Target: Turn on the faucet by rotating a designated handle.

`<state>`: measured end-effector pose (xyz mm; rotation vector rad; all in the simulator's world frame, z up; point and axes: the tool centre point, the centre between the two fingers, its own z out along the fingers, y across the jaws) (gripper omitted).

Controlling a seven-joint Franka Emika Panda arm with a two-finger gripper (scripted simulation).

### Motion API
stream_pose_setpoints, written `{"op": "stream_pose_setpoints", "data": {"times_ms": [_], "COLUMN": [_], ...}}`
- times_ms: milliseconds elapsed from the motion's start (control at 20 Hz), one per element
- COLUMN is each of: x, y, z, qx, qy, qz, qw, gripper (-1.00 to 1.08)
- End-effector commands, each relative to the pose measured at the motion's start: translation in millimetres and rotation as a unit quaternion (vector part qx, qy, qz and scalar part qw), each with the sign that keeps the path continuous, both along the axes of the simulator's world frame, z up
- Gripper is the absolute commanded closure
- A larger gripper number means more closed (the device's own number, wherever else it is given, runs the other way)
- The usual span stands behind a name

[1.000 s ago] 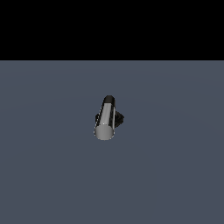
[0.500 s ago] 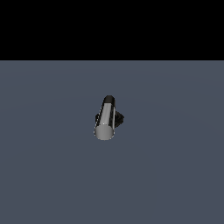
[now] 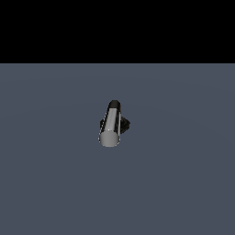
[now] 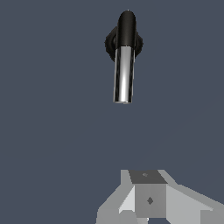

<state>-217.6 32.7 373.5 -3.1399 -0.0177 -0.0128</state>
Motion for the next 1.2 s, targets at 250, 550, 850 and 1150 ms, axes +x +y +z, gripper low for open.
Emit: {"op": "stream_pose_setpoints", "data": {"times_ms": [250, 550, 850, 1150], "x": [17, 32, 46, 60], "y": [9, 16, 23, 30], "z": [-61, -107, -152, -195], "qx": [0.0, 0.0, 0.0, 0.001], "qy": [0.001, 0.001, 0.002, 0.003], "qz": [0.004, 0.007, 0.011, 0.014], "qw": [1.0, 1.0, 0.9999, 0.9999], "gripper": [1.08, 1.08, 1.08, 1.08]}}
